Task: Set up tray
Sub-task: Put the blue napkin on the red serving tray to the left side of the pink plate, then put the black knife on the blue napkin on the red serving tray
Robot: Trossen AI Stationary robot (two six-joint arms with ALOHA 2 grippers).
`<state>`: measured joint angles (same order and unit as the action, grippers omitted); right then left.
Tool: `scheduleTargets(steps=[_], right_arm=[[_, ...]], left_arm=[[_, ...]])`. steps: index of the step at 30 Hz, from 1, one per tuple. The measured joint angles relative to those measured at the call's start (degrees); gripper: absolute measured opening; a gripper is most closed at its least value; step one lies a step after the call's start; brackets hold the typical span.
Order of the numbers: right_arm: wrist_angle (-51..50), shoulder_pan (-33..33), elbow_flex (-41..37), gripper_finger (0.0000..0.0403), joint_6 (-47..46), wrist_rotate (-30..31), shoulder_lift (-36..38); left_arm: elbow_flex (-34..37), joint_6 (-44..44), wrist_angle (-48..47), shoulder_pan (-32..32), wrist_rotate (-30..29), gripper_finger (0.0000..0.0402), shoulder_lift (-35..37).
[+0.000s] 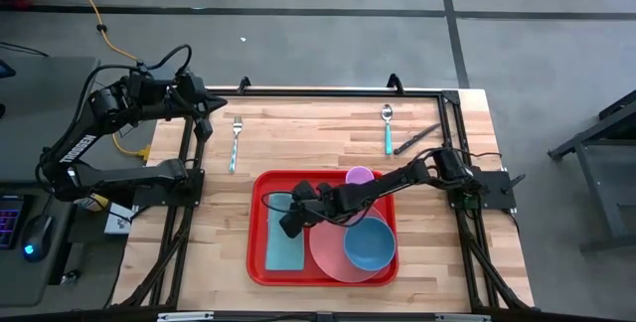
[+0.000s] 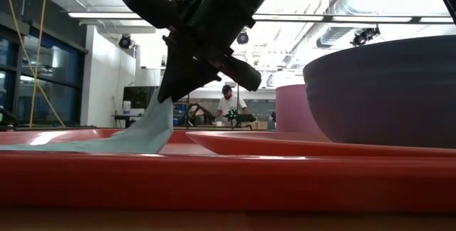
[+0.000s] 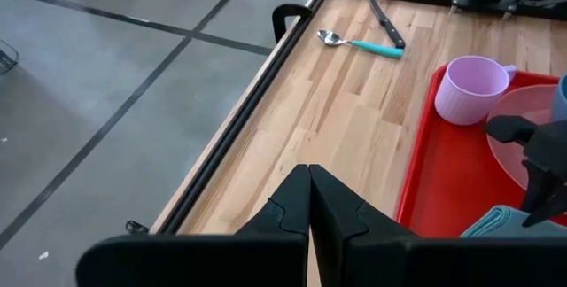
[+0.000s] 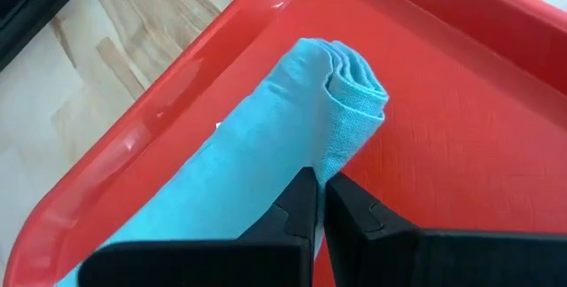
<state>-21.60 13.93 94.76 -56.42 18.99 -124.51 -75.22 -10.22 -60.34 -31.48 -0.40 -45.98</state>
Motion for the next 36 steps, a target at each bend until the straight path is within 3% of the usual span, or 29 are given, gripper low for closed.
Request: scheduleTargets(steps=[8, 17, 23, 30, 36], right_arm=[[0.02, -1.22, 0.0, 0.0015, 4.03, -2.68, 0.0], [-0.51, -2.48, 0.0, 0.0141, 3.15, -4.07, 0.0], [-6.38, -2.73, 0.0, 0.0208, 0.98, -2.47, 0.0], [-9.18, -3.3, -0.01, 0.0224, 1.82, -3.4, 0.44], [-8.59, -5.2, -0.02, 0.0224, 8.14, -1.55, 6.42]], left_arm=[[0.0, -0.01, 0.06, 0.0, 0.0, 0.0035, 0.02], [0.0, -0.57, 0.11, 0.0, 0.0, 0.0035, 0.02], [0.0, -0.66, 0.11, 0.0, 0.0, 0.0035, 0.02], [0.0, -0.66, 0.11, 0.0, 0.0, 0.0035, 0.02], [0.0, -0.66, 0.15, 0.0, 0.0, 0.0035, 0.02]])
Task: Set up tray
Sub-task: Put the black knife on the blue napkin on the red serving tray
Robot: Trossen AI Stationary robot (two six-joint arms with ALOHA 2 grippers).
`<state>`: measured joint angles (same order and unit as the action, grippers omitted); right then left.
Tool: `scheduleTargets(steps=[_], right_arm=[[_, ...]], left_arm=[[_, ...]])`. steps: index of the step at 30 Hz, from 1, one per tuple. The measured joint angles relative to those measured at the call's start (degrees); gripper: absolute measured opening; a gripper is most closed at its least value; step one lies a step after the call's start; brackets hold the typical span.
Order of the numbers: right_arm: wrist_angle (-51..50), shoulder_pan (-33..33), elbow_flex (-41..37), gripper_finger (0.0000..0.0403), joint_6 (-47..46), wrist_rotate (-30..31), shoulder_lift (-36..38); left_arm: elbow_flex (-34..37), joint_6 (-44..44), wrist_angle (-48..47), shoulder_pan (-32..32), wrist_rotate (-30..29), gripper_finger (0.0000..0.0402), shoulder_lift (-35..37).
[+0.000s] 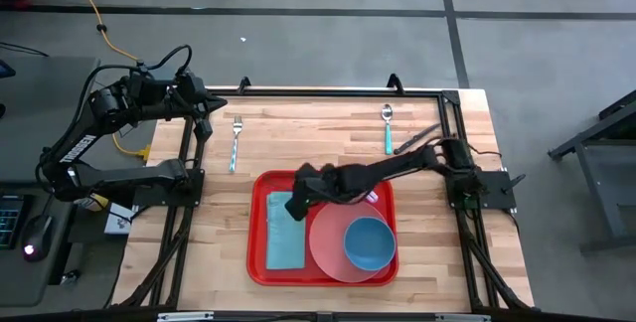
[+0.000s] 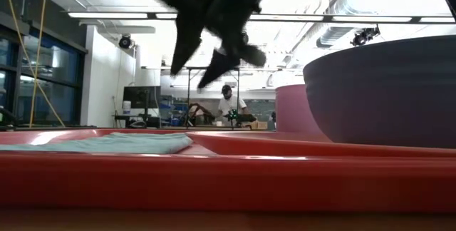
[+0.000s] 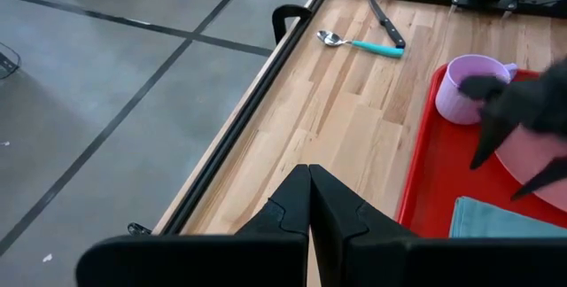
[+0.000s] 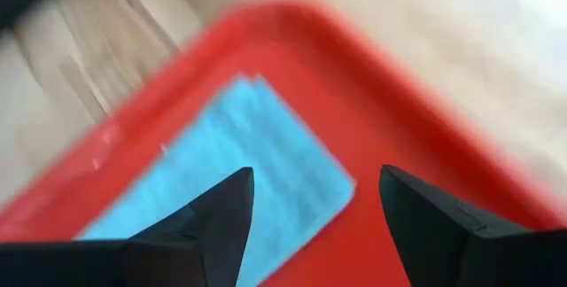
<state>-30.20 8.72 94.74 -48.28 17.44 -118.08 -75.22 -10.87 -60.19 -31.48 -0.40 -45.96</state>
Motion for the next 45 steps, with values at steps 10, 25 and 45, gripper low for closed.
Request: scheduleTargets(steps=[10, 25, 45], right_arm=[[-1.13, -3.66, 0.02, 0.0212, 17.57, 11.59, 19.3], [-32.92, -15.95, 0.09, 0.0229, 32.98, 12.45, 46.32], [-59.41, -27.17, -0.6, 0.0229, 65.81, -5.19, 40.91]], left_arm=[[0.0, 0.17, 0.07, 0.0, 0.0, 0.0035, 0.0], [0.0, 1.32, 0.29, 0.0, 1.09, 0.0035, 0.0], [0.0, 2.4, 0.51, 0.0, 5.57, 0.0035, -0.03]])
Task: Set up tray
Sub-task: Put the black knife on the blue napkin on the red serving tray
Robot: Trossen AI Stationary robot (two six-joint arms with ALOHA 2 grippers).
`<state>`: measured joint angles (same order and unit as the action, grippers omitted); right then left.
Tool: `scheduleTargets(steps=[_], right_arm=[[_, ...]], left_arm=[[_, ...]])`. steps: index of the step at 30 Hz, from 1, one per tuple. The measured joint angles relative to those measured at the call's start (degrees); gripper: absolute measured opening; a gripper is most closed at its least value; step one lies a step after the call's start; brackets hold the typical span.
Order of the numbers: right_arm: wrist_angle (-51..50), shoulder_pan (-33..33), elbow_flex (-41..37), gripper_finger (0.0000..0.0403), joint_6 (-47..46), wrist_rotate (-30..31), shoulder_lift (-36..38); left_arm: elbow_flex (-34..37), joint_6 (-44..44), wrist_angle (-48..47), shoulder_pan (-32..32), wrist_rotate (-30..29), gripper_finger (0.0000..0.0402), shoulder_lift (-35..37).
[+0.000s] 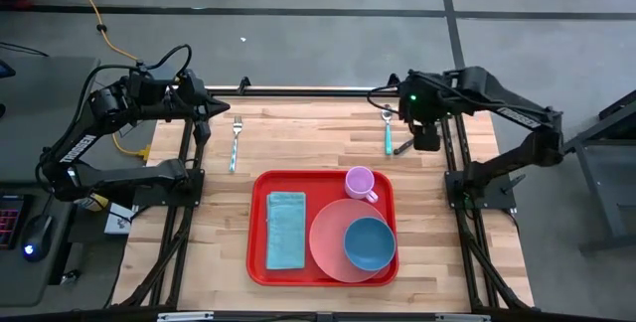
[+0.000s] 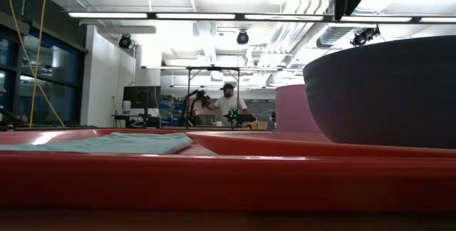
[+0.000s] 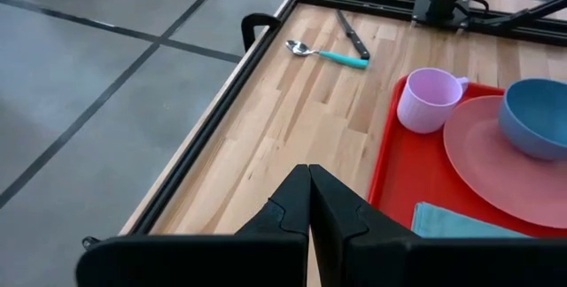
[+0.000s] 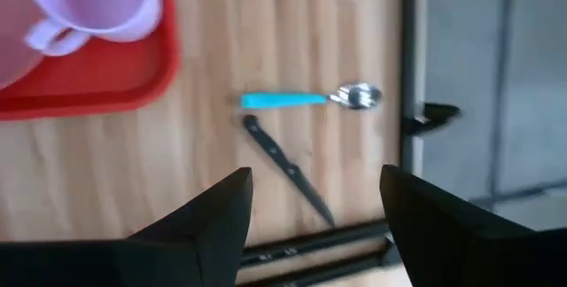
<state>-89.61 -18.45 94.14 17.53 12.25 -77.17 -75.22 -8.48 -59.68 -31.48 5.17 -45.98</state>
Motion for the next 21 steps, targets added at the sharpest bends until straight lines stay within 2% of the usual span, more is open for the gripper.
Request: scheduleTargets(steps=[4, 8, 12, 16, 21], right_arm=[[2.26, -3.72, -4.95, 0.0228, 1.78, -1.68, 0.35], [7.03, -10.3, -14.32, 0.0227, -0.99, -6.17, 2.07], [12.73, -16.23, -22.39, 0.0227, -15.63, -6.28, 3.64], [15.15, -19.8, -26.51, 0.0227, -31.67, -5.94, 3.68], [22.49, -20.84, -29.2, 0.0227, -48.85, -12.62, 3.72]], left_arm=[[0.0, -0.62, -0.54, 0.0, 0.09, 0.0035, 0.0], [0.0, -1.91, -1.05, 0.0, 0.09, 0.0035, 0.14], [0.0, -2.05, -2.1, 0.0, -0.07, 0.0035, 0.97], [0.0, -0.13, -2.38, 0.0, -1.1, 0.0035, 1.58], [0.0, 2.42, -2.33, 0.0, -3.43, 0.0035, 1.69]])
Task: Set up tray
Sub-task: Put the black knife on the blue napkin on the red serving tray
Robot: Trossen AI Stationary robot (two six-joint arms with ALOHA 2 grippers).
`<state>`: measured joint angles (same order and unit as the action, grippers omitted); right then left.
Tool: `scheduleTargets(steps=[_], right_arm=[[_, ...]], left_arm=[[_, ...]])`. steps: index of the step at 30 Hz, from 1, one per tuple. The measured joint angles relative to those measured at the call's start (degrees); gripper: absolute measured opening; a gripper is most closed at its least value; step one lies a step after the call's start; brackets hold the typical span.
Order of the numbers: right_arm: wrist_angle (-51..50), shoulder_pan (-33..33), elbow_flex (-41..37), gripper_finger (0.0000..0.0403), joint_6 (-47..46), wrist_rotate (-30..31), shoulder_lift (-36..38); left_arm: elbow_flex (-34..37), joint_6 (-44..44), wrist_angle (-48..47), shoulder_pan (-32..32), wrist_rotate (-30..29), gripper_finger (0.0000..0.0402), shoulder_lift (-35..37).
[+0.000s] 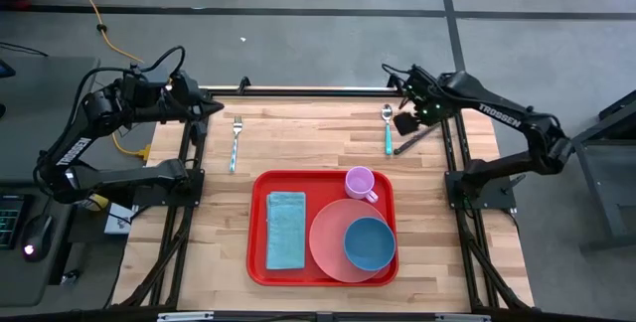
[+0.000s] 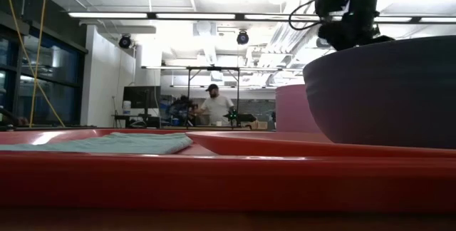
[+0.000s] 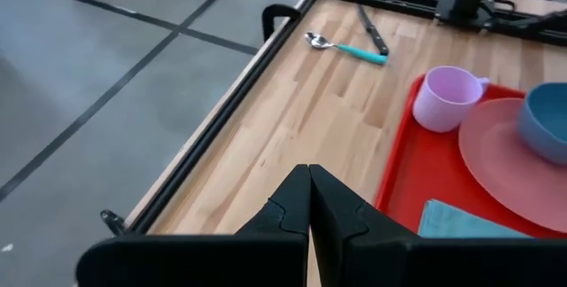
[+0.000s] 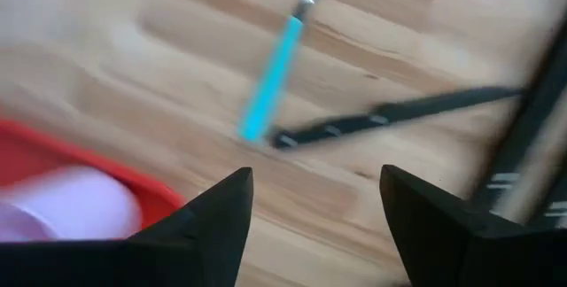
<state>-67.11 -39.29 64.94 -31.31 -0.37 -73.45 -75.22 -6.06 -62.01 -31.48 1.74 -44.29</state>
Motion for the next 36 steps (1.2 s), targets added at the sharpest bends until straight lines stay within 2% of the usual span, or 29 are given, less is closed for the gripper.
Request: scheduleTargets(steps=[3, 5, 8, 13, 20, 26, 36], right_arm=[[8.99, 1.71, -1.53, 0.0227, -8.49, -1.96, 0.0], [13.89, 3.33, -2.49, 0.0227, -12.44, -0.87, 0.02], [16.78, 5.6, -3.91, 0.0223, -19.6, 4.43, 0.02], [15.24, 9.24, -6.84, 0.021, -32.85, 13.73, 0.04], [19.91, 14.75, -13.04, 0.0197, -52.7, 22.76, 0.04], [28.9, 15.72, -18.73, 0.0197, -55.89, 21.31, 0.04], [26.82, 14.88, -21.76, 0.0197, -52.81, 21.43, 0.04]], left_arm=[[0.0, -0.13, 0.08, 0.0, -0.87, 0.0035, -0.11], [0.0, -1.45, 0.06, 0.0, -1.12, 0.0035, -0.13], [0.0, -2.51, 0.08, 0.0, -2.12, 0.0035, -0.04], [0.0, -2.48, -0.01, 0.0, -7.12, 0.0035, 1.16], [0.0, -2.48, -0.09, 0.0, -10.25, 0.0035, 2.29], [0.0, -2.28, 0.06, 0.0, -10.25, 0.0035, 2.08], [0.0, -0.14, -1.28, 0.0, -7.08, 0.0035, 2.19]])
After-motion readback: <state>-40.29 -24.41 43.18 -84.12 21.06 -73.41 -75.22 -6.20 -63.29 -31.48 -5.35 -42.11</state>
